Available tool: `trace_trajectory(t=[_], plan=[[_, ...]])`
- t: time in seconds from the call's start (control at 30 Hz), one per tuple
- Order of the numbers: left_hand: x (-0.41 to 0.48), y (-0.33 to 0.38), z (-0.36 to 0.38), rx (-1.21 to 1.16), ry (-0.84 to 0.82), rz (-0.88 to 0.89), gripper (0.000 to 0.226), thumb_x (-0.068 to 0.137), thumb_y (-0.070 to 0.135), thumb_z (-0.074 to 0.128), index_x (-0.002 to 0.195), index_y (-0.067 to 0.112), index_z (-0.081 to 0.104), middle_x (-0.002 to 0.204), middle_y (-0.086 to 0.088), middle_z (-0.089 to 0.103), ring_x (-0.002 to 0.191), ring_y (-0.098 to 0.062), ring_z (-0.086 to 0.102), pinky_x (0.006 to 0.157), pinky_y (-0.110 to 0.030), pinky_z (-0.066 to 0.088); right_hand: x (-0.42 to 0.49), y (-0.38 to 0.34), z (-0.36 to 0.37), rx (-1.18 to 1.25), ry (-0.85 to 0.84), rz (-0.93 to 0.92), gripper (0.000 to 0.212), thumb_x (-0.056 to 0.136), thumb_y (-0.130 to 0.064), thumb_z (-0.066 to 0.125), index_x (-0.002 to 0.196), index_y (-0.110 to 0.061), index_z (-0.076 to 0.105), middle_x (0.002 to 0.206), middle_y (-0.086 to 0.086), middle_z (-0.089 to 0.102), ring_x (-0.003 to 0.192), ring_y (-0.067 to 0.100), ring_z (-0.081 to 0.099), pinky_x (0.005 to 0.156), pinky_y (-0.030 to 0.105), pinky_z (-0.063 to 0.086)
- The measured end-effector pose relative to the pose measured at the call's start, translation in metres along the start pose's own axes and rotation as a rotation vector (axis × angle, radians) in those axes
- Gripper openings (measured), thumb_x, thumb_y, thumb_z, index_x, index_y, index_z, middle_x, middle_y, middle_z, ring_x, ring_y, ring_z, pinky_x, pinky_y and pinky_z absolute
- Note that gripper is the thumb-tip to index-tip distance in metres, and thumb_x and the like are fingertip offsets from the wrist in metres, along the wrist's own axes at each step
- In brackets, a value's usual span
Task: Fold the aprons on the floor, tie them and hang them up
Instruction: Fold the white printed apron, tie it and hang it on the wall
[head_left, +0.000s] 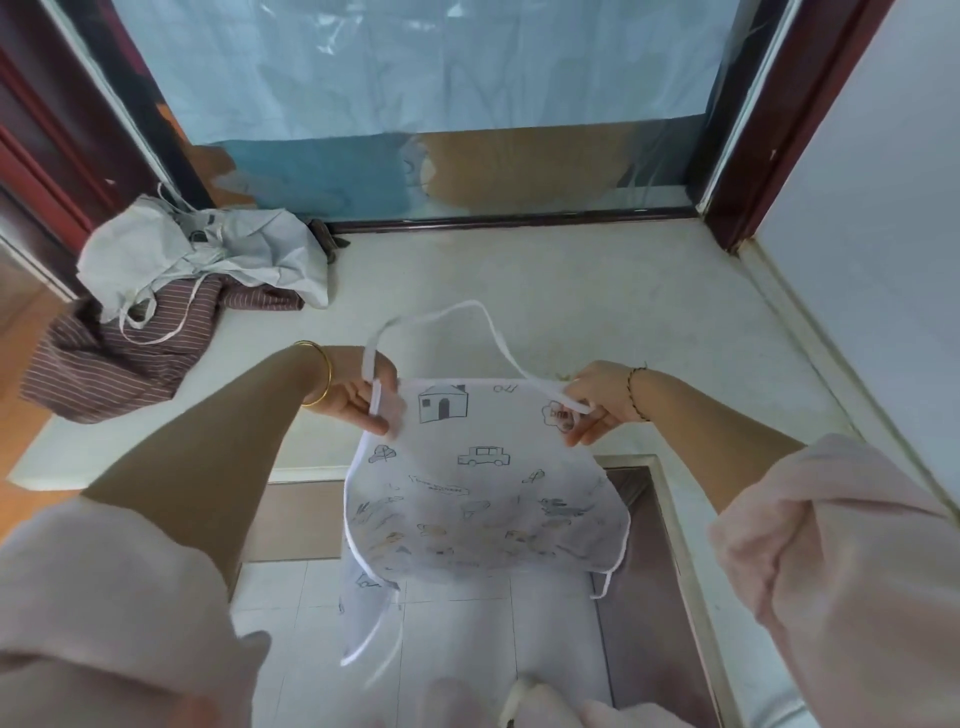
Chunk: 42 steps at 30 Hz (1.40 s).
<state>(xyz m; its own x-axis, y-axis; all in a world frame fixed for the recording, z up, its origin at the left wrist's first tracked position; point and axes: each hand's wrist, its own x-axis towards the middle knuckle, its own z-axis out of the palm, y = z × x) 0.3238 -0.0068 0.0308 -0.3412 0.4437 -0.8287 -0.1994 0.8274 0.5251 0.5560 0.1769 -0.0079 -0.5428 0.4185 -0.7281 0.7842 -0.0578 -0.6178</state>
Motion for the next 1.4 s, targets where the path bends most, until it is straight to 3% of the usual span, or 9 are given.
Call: trace_trajectory(t=[0.13, 0.3, 0.47, 0.73, 0.83, 1.03, 1.17, 1.3, 1.4], plan=[[-0.005, 0.017, 0.002, -0.108, 0.012, 0.025, 0.042, 0.090, 0.023, 0.042, 0.101, -0.014, 0.059, 0.101, -0.029, 0.066, 0.099, -0.045, 0.063, 0.085, -0.045, 0.054, 0.009, -0.001, -0.013, 0.058, 0.030, 0.003, 0.023, 0.087, 0.000, 0.048, 0.108, 0.009, 0.054, 0.092, 0.028, 0.065, 0.066, 0.032, 0.069, 0.054, 0.033, 0.057], [-0.004, 0.030, 0.006, -0.062, 0.108, 0.039, 0.042, 0.090, 0.005, 0.024, 0.110, -0.014, 0.056, 0.103, -0.030, 0.065, 0.095, -0.041, 0.065, 0.074, -0.041, 0.058, 0.019, 0.001, -0.023, 0.097, 0.050, 0.017, 0.015, 0.086, -0.001, 0.049, 0.096, 0.007, 0.058, 0.086, 0.023, 0.066, 0.071, 0.032, 0.068, 0.064, 0.037, 0.059], [0.002, 0.043, 0.007, 0.047, 0.133, 0.050, 0.028, 0.089, -0.009, 0.036, 0.101, -0.013, 0.062, 0.104, -0.019, 0.061, 0.089, -0.034, 0.064, 0.060, -0.039, 0.059, 0.025, -0.004, -0.033, 0.092, 0.055, 0.024, 0.015, 0.085, -0.003, 0.050, 0.091, 0.006, 0.061, 0.087, 0.022, 0.067, 0.078, 0.033, 0.068, 0.073, 0.040, 0.058], [0.027, 0.065, -0.003, 0.171, 0.173, 0.190, 0.051, 0.076, -0.030, 0.025, 0.093, -0.003, 0.065, 0.100, -0.016, 0.061, 0.100, -0.032, 0.061, 0.072, -0.030, 0.057, 0.047, -0.028, -0.048, 0.074, 0.135, -0.025, 0.013, 0.082, -0.004, 0.051, 0.085, 0.003, 0.061, 0.078, 0.021, 0.068, 0.064, 0.030, 0.069, 0.067, 0.039, 0.059], [0.042, 0.075, -0.018, 0.256, 0.192, 0.252, 0.042, 0.077, -0.027, 0.048, 0.102, 0.001, 0.066, 0.098, -0.014, 0.065, 0.095, -0.025, 0.063, 0.077, -0.023, 0.056, 0.058, -0.047, -0.051, 0.079, 0.200, -0.063, 0.013, 0.083, -0.003, 0.048, 0.087, 0.000, 0.060, 0.078, 0.020, 0.065, 0.065, 0.030, 0.067, 0.067, 0.040, 0.057], [0.074, 0.114, -0.044, 0.481, 0.418, 0.386, 0.021, 0.089, -0.001, 0.057, 0.109, -0.005, 0.061, 0.099, -0.018, 0.064, 0.089, -0.029, 0.063, 0.088, -0.039, 0.053, 0.087, -0.097, -0.056, 0.103, 0.272, -0.194, 0.019, 0.095, -0.014, 0.042, 0.108, -0.009, 0.055, 0.099, 0.014, 0.058, 0.074, 0.040, 0.069, 0.065, 0.046, 0.059], [0.087, 0.143, -0.067, 0.991, 0.843, 0.469, 0.031, 0.098, 0.023, 0.039, 0.114, 0.009, 0.061, 0.115, -0.017, 0.058, 0.106, -0.036, 0.055, 0.088, -0.043, 0.048, 0.112, -0.145, -0.062, 0.204, 0.333, -0.232, 0.032, 0.098, -0.018, 0.040, 0.129, -0.014, 0.048, 0.111, 0.003, 0.054, 0.070, 0.030, 0.067, 0.069, 0.047, 0.059], [0.095, 0.187, -0.092, 0.456, 0.806, 0.504, 0.033, 0.091, 0.005, 0.055, 0.124, 0.003, 0.053, 0.122, -0.018, 0.058, 0.101, -0.033, 0.059, 0.077, -0.032, 0.052, 0.131, -0.209, -0.078, 0.154, 0.415, -0.389, 0.017, 0.099, -0.020, 0.038, 0.105, -0.014, 0.053, 0.112, 0.007, 0.058, 0.078, 0.026, 0.060, 0.051, 0.027, 0.050], [0.097, 0.222, -0.117, 0.187, 0.882, 0.583, 0.027, 0.089, 0.001, 0.050, 0.115, 0.004, 0.055, 0.114, -0.015, 0.062, 0.101, -0.033, 0.060, 0.084, -0.035, 0.051, 0.141, -0.265, -0.087, 0.012, 0.439, -0.508, 0.016, 0.097, -0.019, 0.041, 0.088, -0.012, 0.052, 0.103, 0.012, 0.058, 0.078, 0.023, 0.052, 0.062, 0.026, 0.040]])
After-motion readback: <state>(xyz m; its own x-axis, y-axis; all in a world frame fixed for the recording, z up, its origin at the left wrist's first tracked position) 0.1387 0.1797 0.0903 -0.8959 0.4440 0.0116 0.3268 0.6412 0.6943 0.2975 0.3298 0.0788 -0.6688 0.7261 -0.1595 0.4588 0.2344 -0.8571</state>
